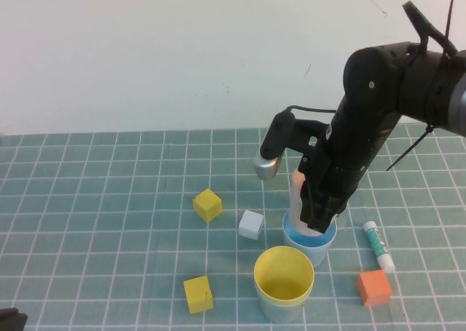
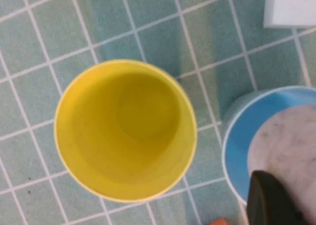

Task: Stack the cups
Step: Place the pink cup on the blue cup, then pick up the blue cup

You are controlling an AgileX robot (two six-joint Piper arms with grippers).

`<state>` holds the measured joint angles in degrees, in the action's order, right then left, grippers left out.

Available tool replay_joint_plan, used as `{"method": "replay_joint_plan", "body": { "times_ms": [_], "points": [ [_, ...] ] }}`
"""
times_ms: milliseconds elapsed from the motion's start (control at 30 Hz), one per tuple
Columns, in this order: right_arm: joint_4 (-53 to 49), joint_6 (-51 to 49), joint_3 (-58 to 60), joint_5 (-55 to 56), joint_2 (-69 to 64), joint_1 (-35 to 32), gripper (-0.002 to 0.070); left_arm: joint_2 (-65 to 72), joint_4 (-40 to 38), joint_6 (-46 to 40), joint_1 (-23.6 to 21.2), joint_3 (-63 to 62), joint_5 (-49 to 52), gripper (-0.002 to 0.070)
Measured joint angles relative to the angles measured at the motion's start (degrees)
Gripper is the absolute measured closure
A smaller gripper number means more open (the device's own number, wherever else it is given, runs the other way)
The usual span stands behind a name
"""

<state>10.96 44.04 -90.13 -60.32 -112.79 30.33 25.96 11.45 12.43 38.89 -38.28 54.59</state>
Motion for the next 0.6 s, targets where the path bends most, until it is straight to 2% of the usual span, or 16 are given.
{"method": "replay_joint_plan", "body": {
  "times_ms": [67, 200, 267, 600],
  "points": [
    [0.05, 0.0, 0.0, 0.28, 0.0, 0.0, 0.0605, 0.0, 0.0, 0.0, 0.0, 0.0, 0.0, 0.0675],
    [0.14, 0.0, 0.0, -0.44, -0.36, 0.0, 0.0479, 0.0, 0.0, 0.0, 0.0, 0.0, 0.0, 0.0675],
    [0.14, -0.45, -0.35, -2.54, -0.47, 0.0, 0.0437, 0.0, 0.0, 0.0, 0.0, 0.0, 0.0, 0.0675],
    [-1.51, -10.32, -2.45, -7.51, 3.73, -1.53, 0.0401, 0.0, 0.0, 0.26, 0.0, 0.0, 0.0, 0.0675]
  ]
}}
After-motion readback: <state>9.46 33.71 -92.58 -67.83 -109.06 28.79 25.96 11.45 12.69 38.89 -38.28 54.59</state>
